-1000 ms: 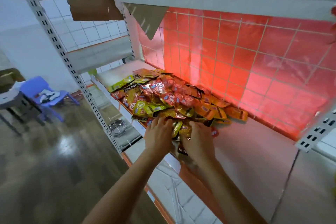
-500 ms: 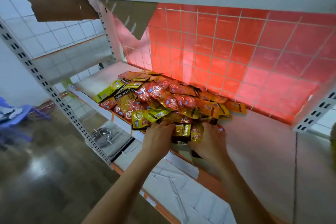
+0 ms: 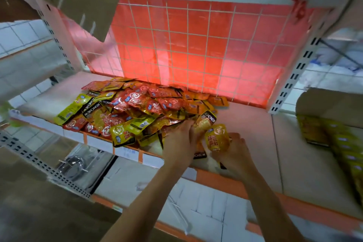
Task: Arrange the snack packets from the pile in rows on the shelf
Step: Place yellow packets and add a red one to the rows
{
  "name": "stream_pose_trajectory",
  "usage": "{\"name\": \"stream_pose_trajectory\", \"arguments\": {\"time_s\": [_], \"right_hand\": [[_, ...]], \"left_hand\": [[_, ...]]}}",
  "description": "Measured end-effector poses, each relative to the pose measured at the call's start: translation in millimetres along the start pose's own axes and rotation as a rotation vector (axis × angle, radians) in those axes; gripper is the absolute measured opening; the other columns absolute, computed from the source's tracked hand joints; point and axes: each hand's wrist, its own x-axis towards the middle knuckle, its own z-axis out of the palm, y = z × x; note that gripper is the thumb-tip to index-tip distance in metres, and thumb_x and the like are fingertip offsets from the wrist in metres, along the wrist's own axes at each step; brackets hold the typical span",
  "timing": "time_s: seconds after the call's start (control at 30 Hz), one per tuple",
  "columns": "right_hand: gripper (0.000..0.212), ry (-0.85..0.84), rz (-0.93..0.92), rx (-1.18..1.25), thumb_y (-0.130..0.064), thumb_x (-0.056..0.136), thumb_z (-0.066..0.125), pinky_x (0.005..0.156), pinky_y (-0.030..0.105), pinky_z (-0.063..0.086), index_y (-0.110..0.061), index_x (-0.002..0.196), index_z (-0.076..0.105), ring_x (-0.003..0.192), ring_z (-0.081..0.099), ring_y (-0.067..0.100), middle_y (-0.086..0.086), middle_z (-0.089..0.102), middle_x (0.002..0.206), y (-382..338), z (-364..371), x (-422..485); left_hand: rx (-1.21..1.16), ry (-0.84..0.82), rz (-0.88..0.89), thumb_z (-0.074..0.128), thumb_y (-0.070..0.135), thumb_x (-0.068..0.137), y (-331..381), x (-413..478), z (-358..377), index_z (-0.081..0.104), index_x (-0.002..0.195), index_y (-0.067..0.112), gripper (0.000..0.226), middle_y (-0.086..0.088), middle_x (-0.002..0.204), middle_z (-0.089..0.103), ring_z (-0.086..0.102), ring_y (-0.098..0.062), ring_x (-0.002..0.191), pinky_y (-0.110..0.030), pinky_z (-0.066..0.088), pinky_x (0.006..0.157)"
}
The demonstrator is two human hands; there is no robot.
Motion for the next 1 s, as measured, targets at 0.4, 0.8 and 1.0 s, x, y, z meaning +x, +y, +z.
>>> {"name": "stream_pose_trajectory", "arguments": {"time_s": [0.4,0.8,1.0], "right_hand": [[0.056,0.27,-0.13,0.42,-0.006,0.078,0.072,0.052,0.029,0.053,-0.032,0.123,0.053,0.054,0.06,0.006,-0.009,0.066,0.074,51,-81,-30],[0.017,0.354,-0.057,0.467,-0.027,0.079,0.065,0.054,0.03,0.047,-0.012,0.075,0.058,0.059,0.06,0.014,0.005,0.062,0.063,143,-186,-38],[0.011,0.293,0.023,0.723,-0.005,0.095,0.049,0.053,0.03,0.053,0.004,0.09,0.047,0.066,0.064,0.021,0.018,0.061,0.08,187,-231,-37]], "left_hand": [[-1.037,-0.335,-0.745,0.047,0.006,0.098,94,6,60,0.06,0.084,0.011,0.02,-0.011,0.077,0.064,0.065,-0.023,0.062,-0.033,0.054,0.063],[-1.225,-0.612,-0.72,0.058,0.017,0.092,227,-22,142,0.066,0.088,0.011,0.011,-0.014,0.082,0.069,0.068,-0.022,0.065,-0.03,0.054,0.059],[-1.179,-0.664,-0.761,0.057,0.023,0.094,260,-30,183,0.068,0.094,0.014,0.014,-0.007,0.084,0.07,0.062,-0.022,0.075,-0.031,0.045,0.069]]}}
